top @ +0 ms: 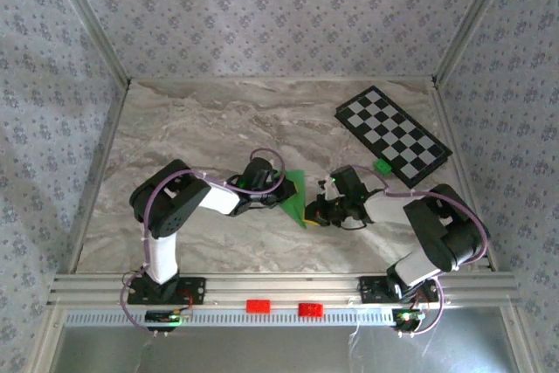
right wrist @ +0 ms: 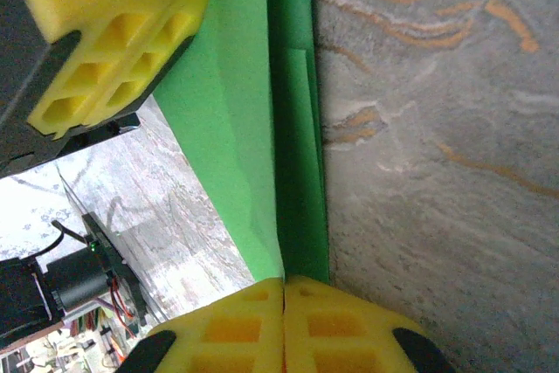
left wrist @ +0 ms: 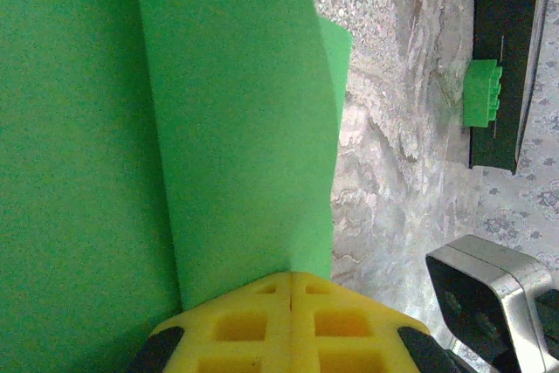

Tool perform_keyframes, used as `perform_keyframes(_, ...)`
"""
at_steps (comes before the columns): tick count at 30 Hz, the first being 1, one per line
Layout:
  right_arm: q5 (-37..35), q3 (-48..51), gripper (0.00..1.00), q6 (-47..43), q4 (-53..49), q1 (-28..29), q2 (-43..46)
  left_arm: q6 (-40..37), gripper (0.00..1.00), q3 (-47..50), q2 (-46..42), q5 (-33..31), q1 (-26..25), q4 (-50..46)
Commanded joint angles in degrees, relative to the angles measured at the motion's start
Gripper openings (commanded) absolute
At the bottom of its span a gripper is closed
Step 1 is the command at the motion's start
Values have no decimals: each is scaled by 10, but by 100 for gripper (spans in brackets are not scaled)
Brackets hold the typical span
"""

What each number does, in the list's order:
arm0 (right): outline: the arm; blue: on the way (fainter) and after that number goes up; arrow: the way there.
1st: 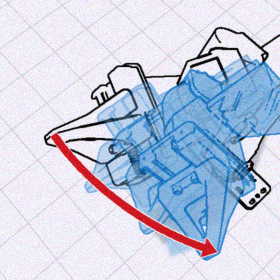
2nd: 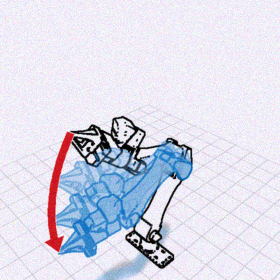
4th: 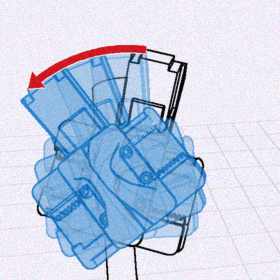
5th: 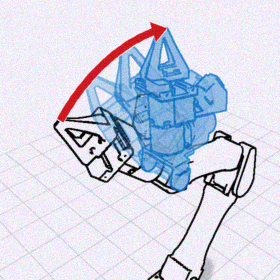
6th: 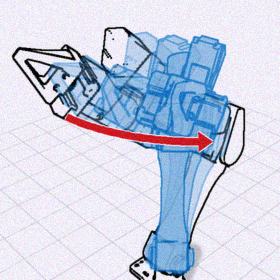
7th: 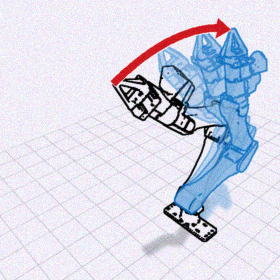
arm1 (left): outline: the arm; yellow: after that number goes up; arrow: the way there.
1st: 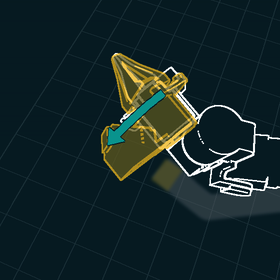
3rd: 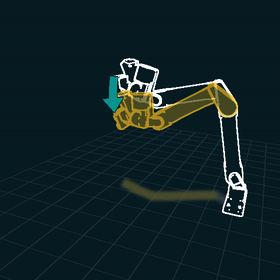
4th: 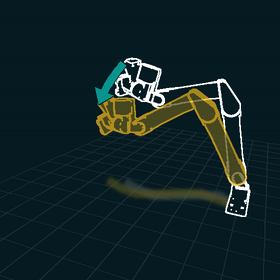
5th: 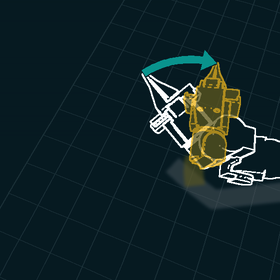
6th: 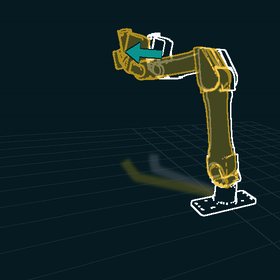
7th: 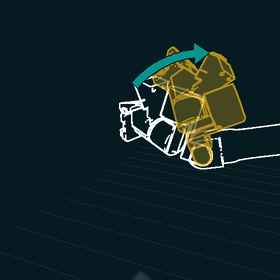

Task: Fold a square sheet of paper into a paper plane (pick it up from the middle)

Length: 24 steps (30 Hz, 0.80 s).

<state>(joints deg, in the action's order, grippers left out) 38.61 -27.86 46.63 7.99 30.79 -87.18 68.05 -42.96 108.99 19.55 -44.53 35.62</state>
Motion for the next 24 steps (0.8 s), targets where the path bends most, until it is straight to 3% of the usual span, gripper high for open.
perform_keyframes(1, 3, 2, 6, -14, -34, 2, -13, -2, 3, 17, 26, -11, -2, -48)
perform_keyframes(10, -1, 23, 11, -19, -49, 9, -20, 1, 2, 25, 25, -16, -4, -43)
perform_keyframes(20, -12, 0, 9, -31, -83, 12, 7, 1, 2, 27, 25, -21, -4, -43)
perform_keyframes(22, -18, -6, 18, -29, -89, 9, 29, 0, 2, 26, 25, -21, -4, -43)
perform_keyframes(24, -32, -9, 19, -24, -90, 6, 58, -2, 2, 26, 25, -21, -5, -44)
